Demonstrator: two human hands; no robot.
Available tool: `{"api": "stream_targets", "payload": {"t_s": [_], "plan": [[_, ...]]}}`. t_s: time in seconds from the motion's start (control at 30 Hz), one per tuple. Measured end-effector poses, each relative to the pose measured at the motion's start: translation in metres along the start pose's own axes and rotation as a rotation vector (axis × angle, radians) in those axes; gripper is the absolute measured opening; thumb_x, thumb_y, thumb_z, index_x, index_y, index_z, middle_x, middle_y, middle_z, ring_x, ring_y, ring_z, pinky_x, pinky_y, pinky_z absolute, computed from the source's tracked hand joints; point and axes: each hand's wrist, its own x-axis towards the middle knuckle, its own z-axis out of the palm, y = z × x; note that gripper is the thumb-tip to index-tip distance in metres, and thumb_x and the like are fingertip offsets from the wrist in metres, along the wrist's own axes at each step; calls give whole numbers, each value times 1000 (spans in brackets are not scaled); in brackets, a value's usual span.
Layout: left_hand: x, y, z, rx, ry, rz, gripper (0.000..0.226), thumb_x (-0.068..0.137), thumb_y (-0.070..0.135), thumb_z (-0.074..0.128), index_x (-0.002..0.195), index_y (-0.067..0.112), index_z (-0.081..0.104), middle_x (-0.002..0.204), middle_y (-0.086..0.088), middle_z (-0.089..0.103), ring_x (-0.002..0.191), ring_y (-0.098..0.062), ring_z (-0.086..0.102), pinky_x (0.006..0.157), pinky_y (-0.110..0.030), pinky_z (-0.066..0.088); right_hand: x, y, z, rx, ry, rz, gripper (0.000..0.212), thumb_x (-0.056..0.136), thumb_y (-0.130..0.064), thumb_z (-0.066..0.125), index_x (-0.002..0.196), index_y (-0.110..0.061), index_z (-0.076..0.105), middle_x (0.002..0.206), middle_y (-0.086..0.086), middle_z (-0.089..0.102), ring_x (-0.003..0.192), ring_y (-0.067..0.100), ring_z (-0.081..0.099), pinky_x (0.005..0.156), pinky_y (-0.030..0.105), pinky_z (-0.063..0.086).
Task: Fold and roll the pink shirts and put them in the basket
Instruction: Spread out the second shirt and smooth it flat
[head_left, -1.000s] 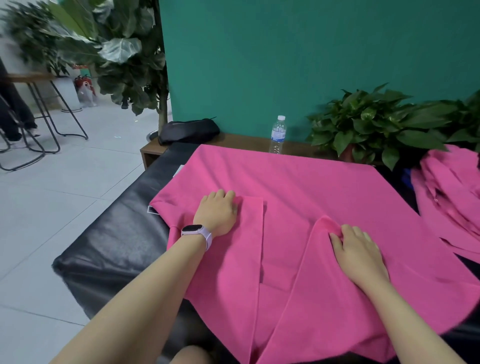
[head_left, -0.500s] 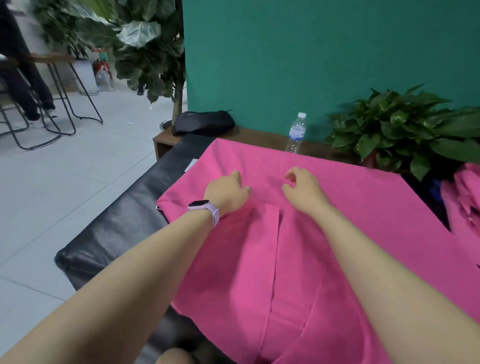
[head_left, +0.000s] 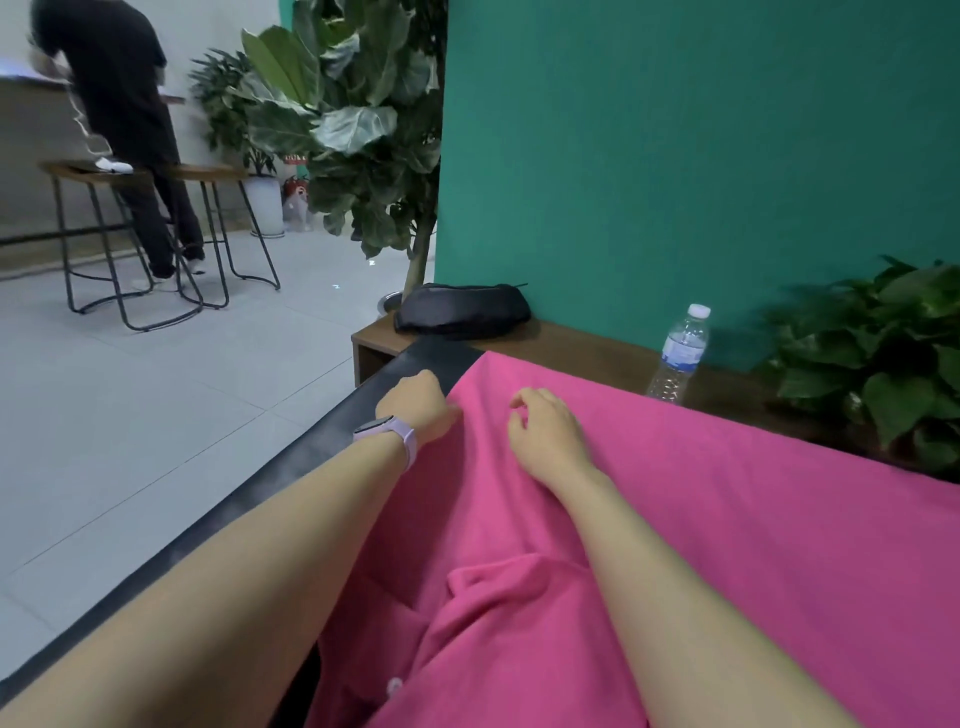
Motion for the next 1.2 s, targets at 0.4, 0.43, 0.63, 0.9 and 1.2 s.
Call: {"api": "stream_targets", "payload": {"t_s": [0.4,0.43,0.63,0.9,1.2], "plan": [[13,32,25,191,111,489,10,89,12,47,98,17,46,94,-11,62,85,-38,60,62,-37,35,63,15,34,352,69,123,44,105,-41,41,70,-19,54,76,-1,62,79,25,56,64,36,36],[14,37,19,164,6,471,11,88,10,48,98,14,52,95,-12,64,87,-37,61,64,-37,38,67,15,32,364,59,140,49,105,-43,40,72,-14,59,78,5,65,80,28,57,66,37,38],[14,34,-19,-297,-720,424,19,85,-11,44,90,1,58,85,-12,47,78,-23,38,71,-36,32,67,17,31,335,65,168,46,98,-34,58,58,-12,54,50,2,51,51,18,46,55,32,39],[31,10,-17,-776,-551,100,22,97,-11,46,111,-9,64,106,-26,65,78,-23,68,61,-23,57,66,17,29,457,138,284,33,94,-11,48,63,-6,56,59,8,48,52,18,41,45,27,30],[28,29,-3,-918,-641,-39,38,107,18,43,127,-9,60,124,-19,67,111,-29,67,105,-34,49,72,28,22,790,149,433,17,98,-9,39,86,-12,51,83,8,45,77,21,38,69,35,29]]}}
